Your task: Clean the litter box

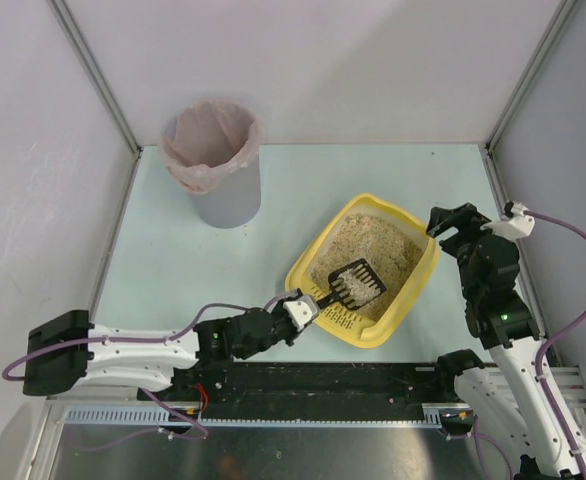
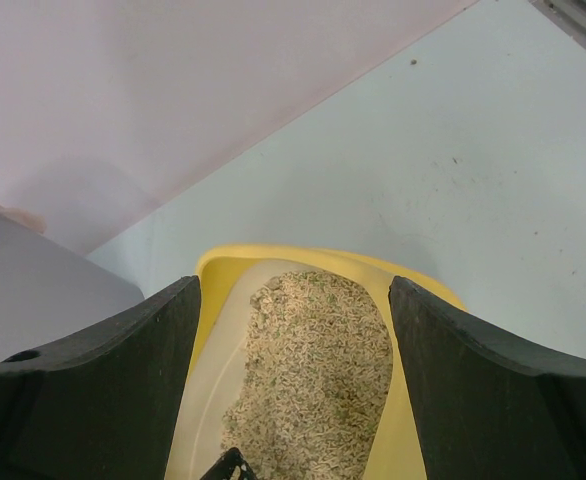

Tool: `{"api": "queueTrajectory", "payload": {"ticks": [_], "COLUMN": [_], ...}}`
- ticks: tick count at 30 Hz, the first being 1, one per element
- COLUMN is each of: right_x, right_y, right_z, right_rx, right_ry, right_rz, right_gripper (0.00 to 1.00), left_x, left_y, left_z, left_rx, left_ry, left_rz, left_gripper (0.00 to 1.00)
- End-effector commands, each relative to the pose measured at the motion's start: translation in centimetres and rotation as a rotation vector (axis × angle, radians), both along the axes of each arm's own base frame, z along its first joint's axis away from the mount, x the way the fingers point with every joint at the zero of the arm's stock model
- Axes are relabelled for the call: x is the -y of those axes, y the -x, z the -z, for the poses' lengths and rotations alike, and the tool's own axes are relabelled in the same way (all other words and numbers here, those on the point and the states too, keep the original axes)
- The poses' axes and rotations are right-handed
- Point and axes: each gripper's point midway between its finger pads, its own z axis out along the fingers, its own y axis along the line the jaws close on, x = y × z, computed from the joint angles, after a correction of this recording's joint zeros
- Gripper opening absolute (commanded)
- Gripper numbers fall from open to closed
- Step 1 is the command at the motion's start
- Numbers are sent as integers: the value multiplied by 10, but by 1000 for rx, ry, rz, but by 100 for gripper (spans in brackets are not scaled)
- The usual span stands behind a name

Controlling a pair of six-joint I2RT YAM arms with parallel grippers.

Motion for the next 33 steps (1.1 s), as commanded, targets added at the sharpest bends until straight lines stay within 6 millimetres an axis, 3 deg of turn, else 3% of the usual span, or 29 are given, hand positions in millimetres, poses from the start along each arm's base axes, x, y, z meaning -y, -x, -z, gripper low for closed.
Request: {"api": "queueTrajectory", "payload": {"ticks": [1,4,7,10,13,16,18,19,22,25,28,30,32,33], "right_x": [7,8,8,8,9,10,11,11,13,13,13,12,12,12], "right_y": [0,0,-2,-4,-5,-5,-6,-5,-6,-7,-9,-10,-11,-11], "right_z": [-10,-10,-9,-10,-11,-11,-11,-11,-10,-7,-7,-5,-3,-2], "right_rx": [35,35,32,37,38,38,39,39,35,24,23,16,8,6], "right_ry": [3,5,9,14,23,23,27,27,26,28,23,28,27,26], "right_rz": [33,39,39,41,39,45,46,48,56,55,54,51,49,50], "right_gripper": [81,81,81,81,81,81,81,81,81,81,81,81,81,81], "left_x": [-7,6,-3,5,-3,13,9,-3,10,-3,8,8,-4,2], "left_y": [-21,-3,-13,-6,-18,-3,-10,-24,-7,-22,-8,-9,-22,-15], "left_z": [-22,-28,-25,-25,-27,-30,-25,-25,-34,-29,-34,-34,-30,-31], "left_rx": [123,82,177,155,158,98,131,156,103,145,93,130,146,123], "left_ry": [-10,47,-35,-17,-17,46,-4,-20,56,6,67,28,6,28], "left_rz": [-134,-4,-100,-33,-115,3,-43,-135,-2,-107,-3,-37,-123,-58], "left_gripper": [0,0,0,0,0,0,0,0,0,0,0,0,0,0]}}
